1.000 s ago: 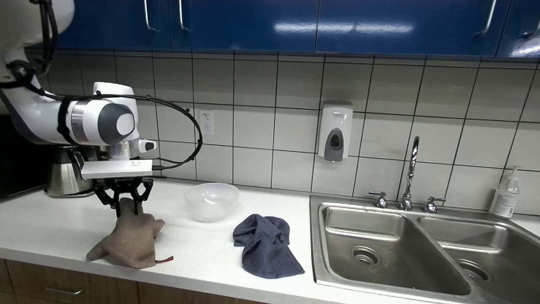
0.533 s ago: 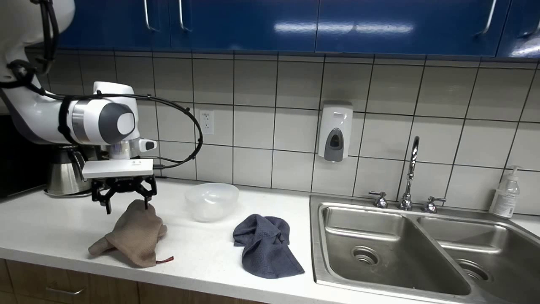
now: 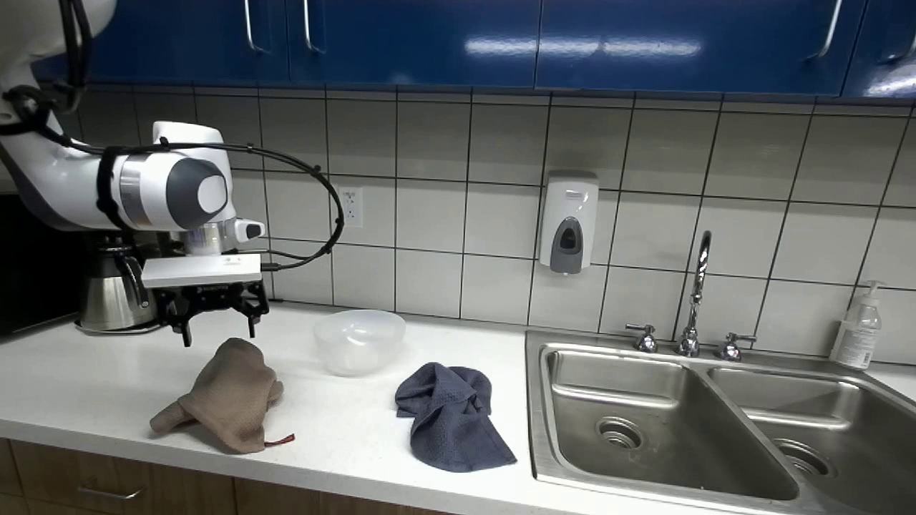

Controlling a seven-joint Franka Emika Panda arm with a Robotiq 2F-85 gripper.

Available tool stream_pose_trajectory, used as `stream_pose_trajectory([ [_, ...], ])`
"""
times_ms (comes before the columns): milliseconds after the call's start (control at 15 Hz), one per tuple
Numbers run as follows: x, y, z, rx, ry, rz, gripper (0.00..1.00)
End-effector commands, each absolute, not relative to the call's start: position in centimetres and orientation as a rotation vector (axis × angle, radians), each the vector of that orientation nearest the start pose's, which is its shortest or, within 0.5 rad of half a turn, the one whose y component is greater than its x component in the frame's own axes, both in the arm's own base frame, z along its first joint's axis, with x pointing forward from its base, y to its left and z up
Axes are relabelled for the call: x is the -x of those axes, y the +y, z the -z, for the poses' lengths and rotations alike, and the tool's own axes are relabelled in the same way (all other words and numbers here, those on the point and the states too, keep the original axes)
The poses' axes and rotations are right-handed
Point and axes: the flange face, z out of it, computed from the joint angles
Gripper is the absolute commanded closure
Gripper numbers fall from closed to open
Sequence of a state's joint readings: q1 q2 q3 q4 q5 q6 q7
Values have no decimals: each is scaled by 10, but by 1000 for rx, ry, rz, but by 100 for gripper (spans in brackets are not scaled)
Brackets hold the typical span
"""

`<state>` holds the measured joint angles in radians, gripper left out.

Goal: Take the towel out of the bowl

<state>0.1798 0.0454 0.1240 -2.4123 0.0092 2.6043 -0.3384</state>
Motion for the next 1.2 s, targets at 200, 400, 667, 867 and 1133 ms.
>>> stream_pose_trajectory([
  [200,-470,155,-358,2967,-946,318,0],
  [400,-462,155,-371,2972,-926,340,0],
  [667,-446,154,-385,2997,-863,348,0],
  [867,-429,158,-393,3012,-804,336,0],
  [1133,-430,162,-387,3020,-794,310,0],
])
